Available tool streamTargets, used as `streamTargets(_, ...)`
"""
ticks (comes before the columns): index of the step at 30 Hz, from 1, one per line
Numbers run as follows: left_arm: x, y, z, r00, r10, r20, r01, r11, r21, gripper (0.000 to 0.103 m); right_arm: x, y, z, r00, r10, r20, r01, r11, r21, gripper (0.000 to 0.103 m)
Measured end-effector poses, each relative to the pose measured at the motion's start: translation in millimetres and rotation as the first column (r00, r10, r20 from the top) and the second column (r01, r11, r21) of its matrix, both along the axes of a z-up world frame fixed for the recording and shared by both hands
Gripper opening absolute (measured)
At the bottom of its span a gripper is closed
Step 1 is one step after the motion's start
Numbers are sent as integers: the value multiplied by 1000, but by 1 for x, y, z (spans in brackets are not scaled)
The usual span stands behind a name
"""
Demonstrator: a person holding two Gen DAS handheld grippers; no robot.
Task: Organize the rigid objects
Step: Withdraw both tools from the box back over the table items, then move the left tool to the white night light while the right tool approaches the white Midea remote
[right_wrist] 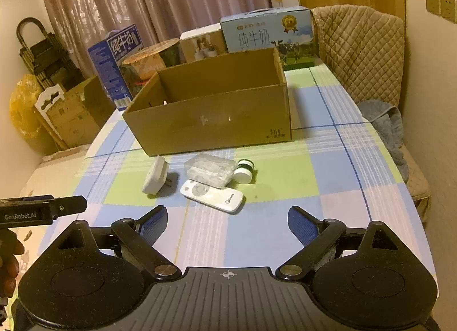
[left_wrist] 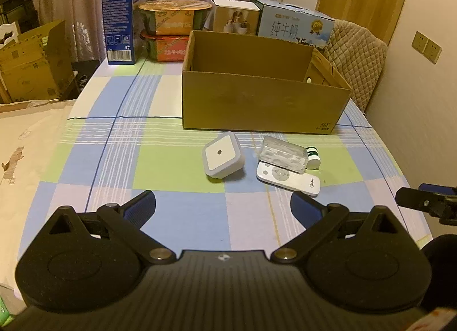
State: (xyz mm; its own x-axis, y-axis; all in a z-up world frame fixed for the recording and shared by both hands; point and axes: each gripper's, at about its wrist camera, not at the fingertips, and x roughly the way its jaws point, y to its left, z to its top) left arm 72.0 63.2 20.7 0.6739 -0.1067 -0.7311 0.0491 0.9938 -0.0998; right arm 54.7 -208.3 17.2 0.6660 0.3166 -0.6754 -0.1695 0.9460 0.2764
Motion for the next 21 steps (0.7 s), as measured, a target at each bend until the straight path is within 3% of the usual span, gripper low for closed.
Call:
streamTargets(11,25,5,-19,999,-25,-36,24,1000,-15,99,16,10,-22,997,80,-8,-80,996,-30,89)
streamTargets(21,59,8,-42,997,-43,-68,43,999,-10,99,59,32,-60,978,203,-46,-206,976,-73,88)
